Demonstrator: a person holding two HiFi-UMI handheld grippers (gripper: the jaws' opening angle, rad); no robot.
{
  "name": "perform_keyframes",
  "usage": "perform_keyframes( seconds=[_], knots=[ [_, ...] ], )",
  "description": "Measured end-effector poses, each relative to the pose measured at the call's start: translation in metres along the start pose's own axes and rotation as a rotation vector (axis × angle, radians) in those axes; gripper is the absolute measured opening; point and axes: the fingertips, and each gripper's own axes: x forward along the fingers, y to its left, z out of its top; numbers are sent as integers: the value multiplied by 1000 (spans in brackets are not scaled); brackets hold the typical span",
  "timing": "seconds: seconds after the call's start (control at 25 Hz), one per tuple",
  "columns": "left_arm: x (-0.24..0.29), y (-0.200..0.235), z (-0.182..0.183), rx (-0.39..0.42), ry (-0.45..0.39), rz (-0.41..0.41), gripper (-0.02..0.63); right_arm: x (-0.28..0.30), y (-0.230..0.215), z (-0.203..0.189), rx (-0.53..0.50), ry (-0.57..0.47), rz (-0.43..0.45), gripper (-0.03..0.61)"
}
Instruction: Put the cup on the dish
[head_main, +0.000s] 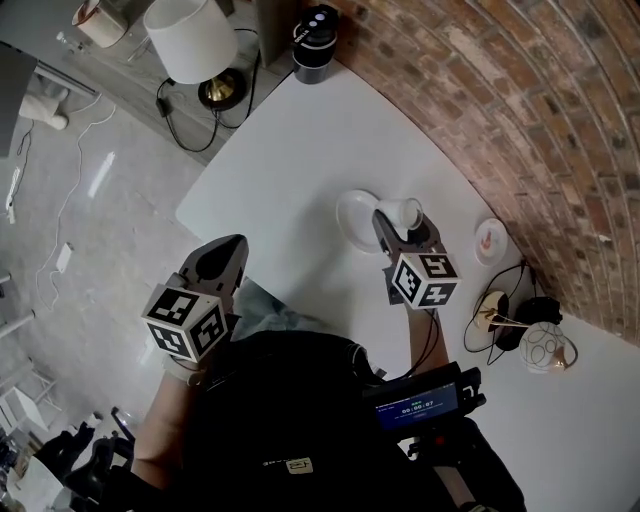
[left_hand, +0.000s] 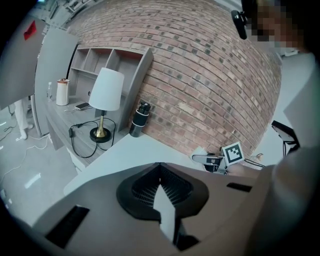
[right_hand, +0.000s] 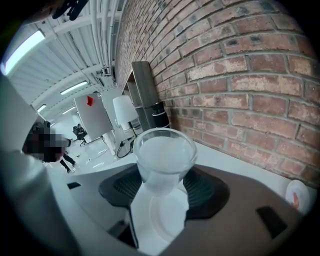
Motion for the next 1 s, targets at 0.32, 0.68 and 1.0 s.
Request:
perform_keyframes(
  seconds=[0.32,0.68,1.0],
  knots=[
    [0,6,-8,-29,4,13,5,27,-5,-28,-46,71,-19,262],
    [0,11,-14,-48,6,22,5,44,-7,-55,-99,133,-31,262],
    [-1,12,-21,-59,17,23,5,52,-12,-69,-103,166,-37,262]
  ],
)
